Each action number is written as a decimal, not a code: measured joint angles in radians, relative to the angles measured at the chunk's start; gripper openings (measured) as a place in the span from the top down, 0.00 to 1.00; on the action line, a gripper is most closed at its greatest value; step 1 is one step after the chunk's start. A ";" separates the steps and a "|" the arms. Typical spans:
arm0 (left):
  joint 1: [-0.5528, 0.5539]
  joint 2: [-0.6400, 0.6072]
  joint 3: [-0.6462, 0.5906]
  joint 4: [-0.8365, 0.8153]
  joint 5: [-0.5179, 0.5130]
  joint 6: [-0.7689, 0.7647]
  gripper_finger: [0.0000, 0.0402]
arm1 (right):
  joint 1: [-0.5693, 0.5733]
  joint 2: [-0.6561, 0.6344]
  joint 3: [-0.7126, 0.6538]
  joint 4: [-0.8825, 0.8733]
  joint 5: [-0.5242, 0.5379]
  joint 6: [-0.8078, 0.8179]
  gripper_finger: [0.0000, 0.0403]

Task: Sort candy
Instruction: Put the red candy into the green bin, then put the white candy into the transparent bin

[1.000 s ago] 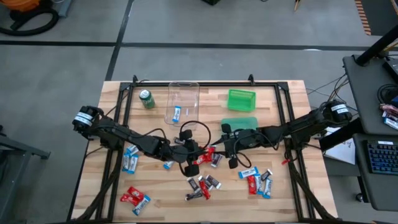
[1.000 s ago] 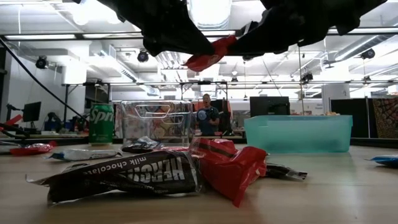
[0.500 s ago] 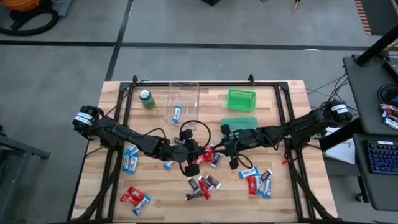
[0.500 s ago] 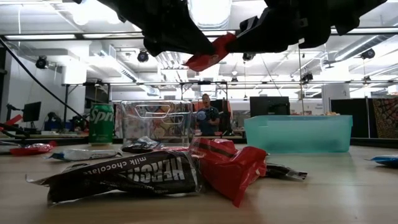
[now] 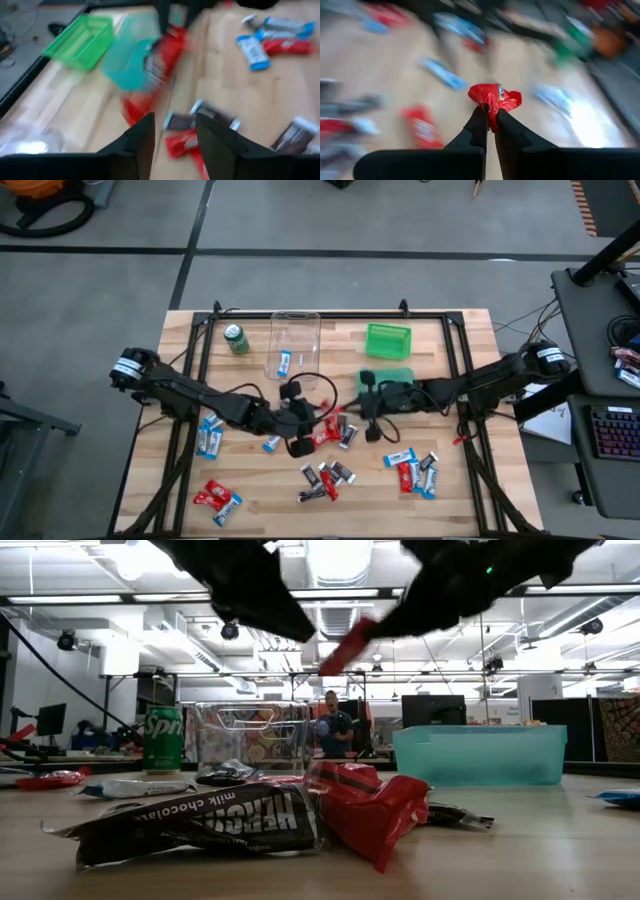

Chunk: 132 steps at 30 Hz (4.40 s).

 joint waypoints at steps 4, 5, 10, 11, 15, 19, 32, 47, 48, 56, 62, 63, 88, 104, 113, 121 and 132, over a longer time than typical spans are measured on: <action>0.000 -0.047 0.002 -0.104 -0.054 -0.076 0.65 | -0.102 -0.018 0.076 -0.311 0.294 0.201 0.97; 0.000 -0.056 0.002 -0.117 -0.070 -0.094 0.65 | -0.138 -0.019 0.096 -0.397 0.349 0.253 0.97; 0.000 -0.071 0.002 -0.123 -0.092 -0.128 0.66 | -0.359 -0.017 0.171 -0.757 0.429 0.526 0.97; 0.000 -0.071 0.002 -0.124 -0.092 -0.129 0.67 | -0.412 -0.016 0.179 -0.808 0.417 0.563 0.97; -0.001 -0.071 0.001 -0.124 -0.092 -0.129 0.68 | -0.606 -0.015 0.171 -0.853 0.274 0.583 0.97; -0.002 -0.071 0.000 -0.124 -0.092 -0.129 0.68 | -0.711 -0.013 0.153 -0.809 0.103 0.524 0.97; -0.002 -0.071 0.000 -0.125 -0.091 -0.131 0.68 | -0.706 -0.013 0.145 -0.778 0.057 0.485 0.70; -0.032 -0.072 -0.001 -0.255 0.036 -0.329 0.68 | -0.649 -0.045 0.145 -0.732 -0.021 0.451 0.67; -0.038 -0.072 -0.001 -0.278 0.045 -0.353 0.68 | -0.645 -0.051 0.145 -0.736 -0.028 0.451 0.67; -0.104 -0.071 -0.006 -0.445 0.168 -0.661 0.68 | -0.591 -0.121 0.145 -0.735 -0.162 0.467 0.68; -0.168 -0.070 -0.015 -0.516 0.168 -0.759 0.63 | -0.496 -0.184 0.145 -0.700 -0.185 0.477 0.67; -0.179 -0.070 -0.018 -0.530 0.164 -0.752 0.61 | -0.482 -0.193 0.145 -0.697 -0.185 0.476 0.67; -0.256 0.146 -0.203 -0.415 0.034 -0.854 0.50 | -0.386 -0.196 0.132 -0.685 -0.138 0.451 0.68; -0.270 0.093 -0.195 -0.442 0.081 -0.828 0.96 | -0.385 -0.200 0.129 -0.684 -0.141 0.449 0.68; -0.265 -0.056 -0.078 -0.442 -0.018 -0.691 0.99 | -0.335 -0.263 0.129 -0.675 -0.142 0.450 0.69; -0.043 -0.115 0.005 -0.436 -0.189 -0.593 0.99 | -0.301 -0.276 0.129 -0.642 -0.140 0.450 0.69; 0.420 -0.074 0.023 -0.418 -0.100 -0.413 0.99 | -0.300 -0.271 0.129 -0.647 -0.140 0.452 0.70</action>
